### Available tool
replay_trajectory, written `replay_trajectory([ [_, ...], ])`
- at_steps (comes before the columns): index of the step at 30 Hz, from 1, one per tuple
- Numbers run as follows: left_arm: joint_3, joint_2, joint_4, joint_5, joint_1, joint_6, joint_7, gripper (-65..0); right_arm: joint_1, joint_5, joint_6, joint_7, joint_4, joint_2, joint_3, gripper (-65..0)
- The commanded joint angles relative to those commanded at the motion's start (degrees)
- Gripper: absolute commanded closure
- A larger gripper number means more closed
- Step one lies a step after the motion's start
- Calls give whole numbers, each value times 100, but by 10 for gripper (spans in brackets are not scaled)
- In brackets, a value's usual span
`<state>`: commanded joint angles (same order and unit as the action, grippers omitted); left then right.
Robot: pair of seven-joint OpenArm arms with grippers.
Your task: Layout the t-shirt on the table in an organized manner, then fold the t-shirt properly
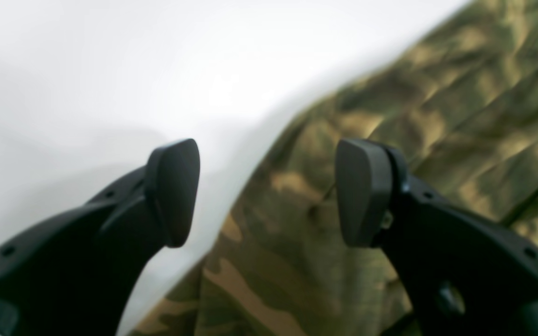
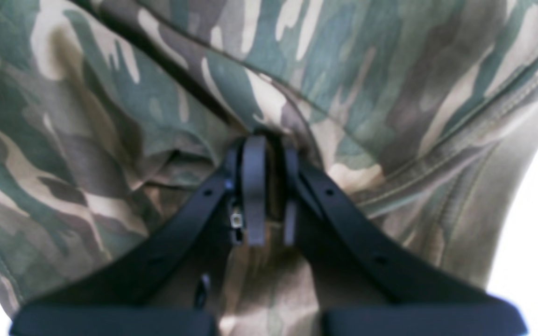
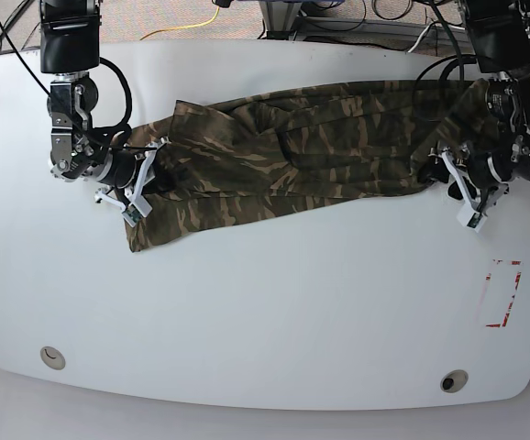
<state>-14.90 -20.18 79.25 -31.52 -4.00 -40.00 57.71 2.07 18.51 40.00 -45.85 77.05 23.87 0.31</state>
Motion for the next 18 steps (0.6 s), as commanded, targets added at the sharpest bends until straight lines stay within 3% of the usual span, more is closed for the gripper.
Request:
replay_trajectory([
  [4,229,9,-149,-18,-9,0,-141,-422,0,0,0,0,0,0,0,-48],
  [7,369,9,-141,-26,-9,0,-158,-372,0,0,0,0,0,0,0,-48],
  [14,387,9,-123,-35,-9,0,-149,-132,0,0,0,0,0,0,0,-48],
  [18,273,9,220,-35,26,0,-158,-118,0,0,0,0,0,0,0,-48],
])
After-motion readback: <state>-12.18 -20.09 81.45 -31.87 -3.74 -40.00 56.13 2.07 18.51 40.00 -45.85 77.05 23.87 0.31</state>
